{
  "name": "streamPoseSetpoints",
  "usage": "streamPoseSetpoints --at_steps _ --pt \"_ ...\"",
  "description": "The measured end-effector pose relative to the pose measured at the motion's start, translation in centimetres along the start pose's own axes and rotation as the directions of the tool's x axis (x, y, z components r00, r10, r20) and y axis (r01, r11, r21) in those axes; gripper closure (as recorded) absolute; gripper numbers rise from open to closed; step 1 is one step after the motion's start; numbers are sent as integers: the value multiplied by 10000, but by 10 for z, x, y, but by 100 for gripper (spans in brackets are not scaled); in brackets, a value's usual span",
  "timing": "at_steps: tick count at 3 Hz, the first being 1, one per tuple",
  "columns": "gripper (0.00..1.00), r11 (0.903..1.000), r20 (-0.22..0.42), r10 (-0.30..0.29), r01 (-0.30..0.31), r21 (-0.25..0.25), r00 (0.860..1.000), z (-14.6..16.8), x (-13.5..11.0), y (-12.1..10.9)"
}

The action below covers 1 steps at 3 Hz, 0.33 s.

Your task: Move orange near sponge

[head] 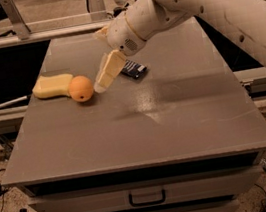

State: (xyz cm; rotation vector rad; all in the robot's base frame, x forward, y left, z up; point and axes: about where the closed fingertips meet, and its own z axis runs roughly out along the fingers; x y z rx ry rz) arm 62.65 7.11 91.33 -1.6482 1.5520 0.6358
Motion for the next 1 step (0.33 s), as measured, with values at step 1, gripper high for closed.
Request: streamPoseSetpoints --at_steps 1 --pt "0 10000 0 0 0 -2 10000 0 0 0"
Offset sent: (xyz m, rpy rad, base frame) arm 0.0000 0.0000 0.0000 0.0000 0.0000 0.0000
